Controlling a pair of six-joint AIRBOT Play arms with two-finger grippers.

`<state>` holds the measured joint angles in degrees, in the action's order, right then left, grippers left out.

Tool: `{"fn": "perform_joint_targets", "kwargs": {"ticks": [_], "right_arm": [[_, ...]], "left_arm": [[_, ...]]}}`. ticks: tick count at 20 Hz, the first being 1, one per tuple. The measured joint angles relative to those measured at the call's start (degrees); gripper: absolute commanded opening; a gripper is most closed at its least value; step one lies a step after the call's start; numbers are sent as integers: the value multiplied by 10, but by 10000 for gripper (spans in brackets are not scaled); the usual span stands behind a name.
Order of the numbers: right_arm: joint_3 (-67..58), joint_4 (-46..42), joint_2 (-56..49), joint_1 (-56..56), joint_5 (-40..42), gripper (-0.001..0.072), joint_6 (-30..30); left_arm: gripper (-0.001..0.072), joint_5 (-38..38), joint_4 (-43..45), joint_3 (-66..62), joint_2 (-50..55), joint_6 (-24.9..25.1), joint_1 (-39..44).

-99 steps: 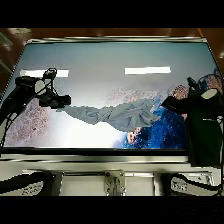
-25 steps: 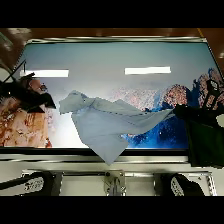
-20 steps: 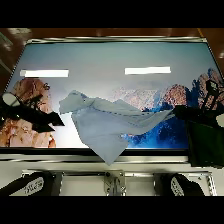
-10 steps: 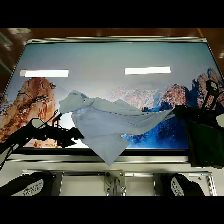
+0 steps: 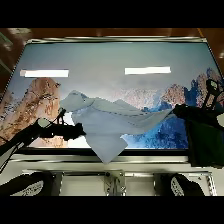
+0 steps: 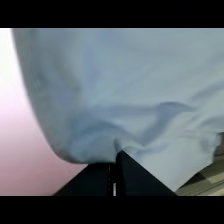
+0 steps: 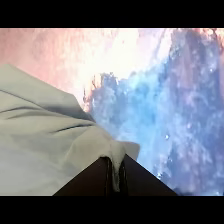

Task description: Fold the shirts.

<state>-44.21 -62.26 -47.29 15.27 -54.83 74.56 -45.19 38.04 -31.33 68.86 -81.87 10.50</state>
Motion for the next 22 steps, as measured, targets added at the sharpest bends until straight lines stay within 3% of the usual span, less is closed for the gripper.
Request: {"fn": "perform_joint_targets", "kwargs": {"ticks": [3, 7, 13, 18, 22], "right_arm": [[-64, 0, 5, 0, 2, 73, -16], [-219, 1, 22, 0, 28, 73, -27], [-451, -8, 66, 0, 34, 73, -28], [-517, -83, 129, 0, -16, 73, -13], [-529, -132, 159, 0, -113, 73, -3]], "left_arm": [[34, -28, 45, -102, -96, 25, -14], [34, -34, 156, -348, -238, 37, -61], [34, -87, 271, -682, -334, 9, -156], [34, -202, 307, -771, -367, -7, -192], [35, -272, 324, -786, -376, -18, -200]]}}
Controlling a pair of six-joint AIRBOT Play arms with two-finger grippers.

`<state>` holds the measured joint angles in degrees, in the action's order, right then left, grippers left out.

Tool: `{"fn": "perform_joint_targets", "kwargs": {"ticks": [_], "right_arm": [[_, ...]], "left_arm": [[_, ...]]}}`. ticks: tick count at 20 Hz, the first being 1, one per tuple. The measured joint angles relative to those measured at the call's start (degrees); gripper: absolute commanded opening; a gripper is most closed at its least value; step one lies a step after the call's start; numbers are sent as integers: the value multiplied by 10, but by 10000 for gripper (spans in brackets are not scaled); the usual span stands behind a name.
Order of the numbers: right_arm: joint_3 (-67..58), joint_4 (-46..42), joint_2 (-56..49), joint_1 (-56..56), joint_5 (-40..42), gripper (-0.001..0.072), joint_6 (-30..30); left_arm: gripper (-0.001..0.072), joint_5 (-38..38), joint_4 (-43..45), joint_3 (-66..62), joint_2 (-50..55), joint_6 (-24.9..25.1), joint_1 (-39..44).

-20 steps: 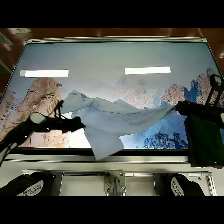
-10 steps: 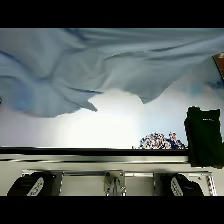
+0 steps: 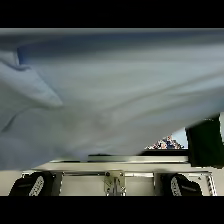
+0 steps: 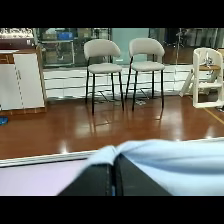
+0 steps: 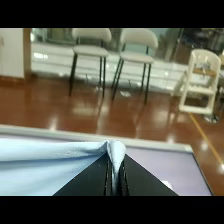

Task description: Fold the shirts.

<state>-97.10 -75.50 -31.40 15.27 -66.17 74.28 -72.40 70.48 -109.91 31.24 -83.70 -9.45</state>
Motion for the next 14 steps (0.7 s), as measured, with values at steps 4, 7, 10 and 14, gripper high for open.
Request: {"fn": "perform_joint_targets", "kwargs": {"ticks": [4, 7, 10, 14], "right_arm": [[-3, -18, -8, 0, -101, 72, 3], [6, -24, -48, 0, -189, 72, 10], [54, -25, -113, -1, -230, 72, 31], [129, -22, -246, -12, -161, 72, 53]], "left_arm": [[35, -57, 7, 31, -2, -8, -2], [35, -88, 8, 114, -1, -13, -2], [35, -87, 9, 237, 14, -16, -2], [35, -1, 0, 377, 104, -16, -2]]}}
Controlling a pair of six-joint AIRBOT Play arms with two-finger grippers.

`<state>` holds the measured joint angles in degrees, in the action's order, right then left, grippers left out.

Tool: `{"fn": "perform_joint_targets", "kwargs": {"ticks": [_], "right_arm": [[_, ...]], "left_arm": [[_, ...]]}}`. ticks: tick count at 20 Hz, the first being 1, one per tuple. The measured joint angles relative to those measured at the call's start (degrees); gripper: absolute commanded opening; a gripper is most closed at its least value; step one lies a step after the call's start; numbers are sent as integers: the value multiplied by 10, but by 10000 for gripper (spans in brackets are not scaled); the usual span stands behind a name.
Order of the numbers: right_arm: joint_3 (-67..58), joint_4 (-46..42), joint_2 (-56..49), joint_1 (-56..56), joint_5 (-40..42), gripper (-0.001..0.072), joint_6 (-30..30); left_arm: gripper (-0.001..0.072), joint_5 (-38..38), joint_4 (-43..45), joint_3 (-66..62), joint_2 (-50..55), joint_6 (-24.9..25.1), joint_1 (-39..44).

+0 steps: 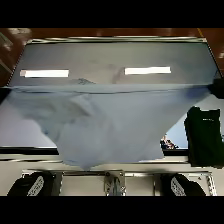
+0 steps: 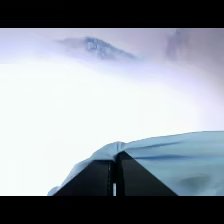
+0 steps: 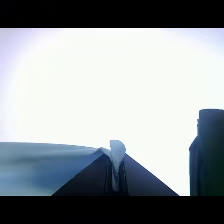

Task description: Fold the shirts.

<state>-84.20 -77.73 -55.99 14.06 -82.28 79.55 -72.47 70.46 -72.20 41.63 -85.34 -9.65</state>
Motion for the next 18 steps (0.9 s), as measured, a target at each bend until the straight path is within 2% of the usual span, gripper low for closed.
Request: {"fn": "perform_joint_targets", "kwargs": {"ticks": [3, 7, 10, 11, 12, 13, 14, 15, 16, 17, 18], "right_arm": [[20, -2, -113, -35, 132, 72, 28], [29, -8, -242, -87, 334, 73, 104], [31, -6, -314, -112, 412, 73, 151], [31, -1, -332, -119, 422, 94, 161], [31, 4, -347, -124, 428, 167, 170], [32, 11, -356, -128, 429, 416, 176], [32, 19, -360, -129, 429, 609, 180], [32, 26, -356, -129, 424, 623, 181], [32, 31, -348, -125, 408, 623, 177], [32, 32, -334, -118, 384, 623, 162], [32, 22, -319, -108, 355, 622, 148]], "left_arm": [[36, 97, -34, 26, 116, 16, 0], [36, 198, -103, 5, 279, 52, 1], [38, 220, -126, -5, 369, 57, 2], [68, 219, -131, -7, 394, 50, 4], [238, 214, -136, -9, 413, 45, 4], [529, 203, -138, -10, 429, 38, 5], [647, 182, -140, -14, 440, 33, 3], [646, 158, -141, -21, 447, 30, -2], [610, 124, -138, -31, 452, 30, -10], [485, 78, -127, -44, 455, 27, -23], [408, 33, -112, -54, 455, 26, -37]]}}
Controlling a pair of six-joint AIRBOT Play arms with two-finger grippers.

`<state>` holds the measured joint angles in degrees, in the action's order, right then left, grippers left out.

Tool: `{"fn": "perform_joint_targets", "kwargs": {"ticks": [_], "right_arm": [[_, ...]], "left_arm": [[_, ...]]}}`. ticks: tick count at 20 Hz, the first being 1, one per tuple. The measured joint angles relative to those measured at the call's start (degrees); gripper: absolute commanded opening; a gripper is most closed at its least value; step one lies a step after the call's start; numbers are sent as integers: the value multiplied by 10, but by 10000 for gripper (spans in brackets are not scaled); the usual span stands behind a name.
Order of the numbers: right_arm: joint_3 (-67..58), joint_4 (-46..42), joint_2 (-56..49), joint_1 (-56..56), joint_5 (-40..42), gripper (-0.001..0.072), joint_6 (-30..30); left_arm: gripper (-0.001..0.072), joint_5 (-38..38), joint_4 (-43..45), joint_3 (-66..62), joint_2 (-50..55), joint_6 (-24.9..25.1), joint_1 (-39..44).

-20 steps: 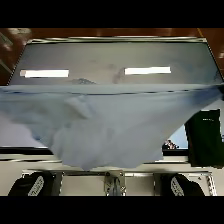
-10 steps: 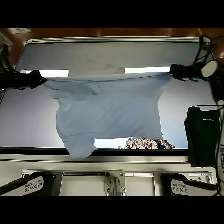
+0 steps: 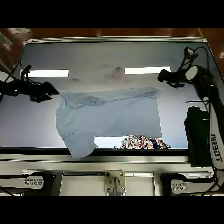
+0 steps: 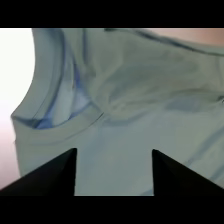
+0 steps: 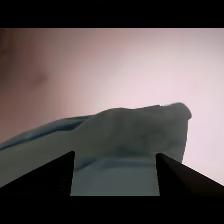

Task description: Fold the shirts.

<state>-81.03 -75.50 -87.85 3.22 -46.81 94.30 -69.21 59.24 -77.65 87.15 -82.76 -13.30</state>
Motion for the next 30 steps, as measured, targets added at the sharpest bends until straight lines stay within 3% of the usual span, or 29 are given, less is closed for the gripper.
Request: {"fn": "perform_joint_targets", "kwargs": {"ticks": [3, 4, 6, 8, 13, 18, 21, 22, 23, 25, 26, 30], "right_arm": [[6, -60, 45, 52, -147, 622, -38], [15, -72, 58, 79, -199, 622, -54], [51, -63, 80, 138, -279, 623, -82], [97, -18, 93, 188, -322, 624, -103], [186, 82, 106, 243, -336, 623, -130], [215, 113, 109, 250, -301, 623, -138], [220, 119, 109, 251, -295, 641, -141], [221, 118, 109, 251, -293, 695, -143], [222, 113, 108, 251, -293, 694, -145], [230, 96, 104, 251, -305, 692, -151], [238, 90, 100, 251, -311, 691, -153], [294, 127, 86, 251, -316, 685, -172]], "left_arm": [[405, -126, 45, 7, -27, 8, -54], [410, -147, 54, 28, -43, 13, -73], [522, -173, 63, 101, -82, 31, -107], [521, -176, 67, 184, -112, 53, -131], [521, -100, 8, 358, -138, 98, -152], [517, 4, -67, 423, -126, 115, -124], [401, 44, -88, 433, -113, 116, -108], [269, 50, -94, 435, -108, 116, -102], [184, 60, -97, 437, -103, 116, -96], [72, 72, -103, 438, -94, 116, -90], [37, 76, -107, 438, -92, 116, -87], [37, 83, -113, 439, -96, 122, -82]]}}
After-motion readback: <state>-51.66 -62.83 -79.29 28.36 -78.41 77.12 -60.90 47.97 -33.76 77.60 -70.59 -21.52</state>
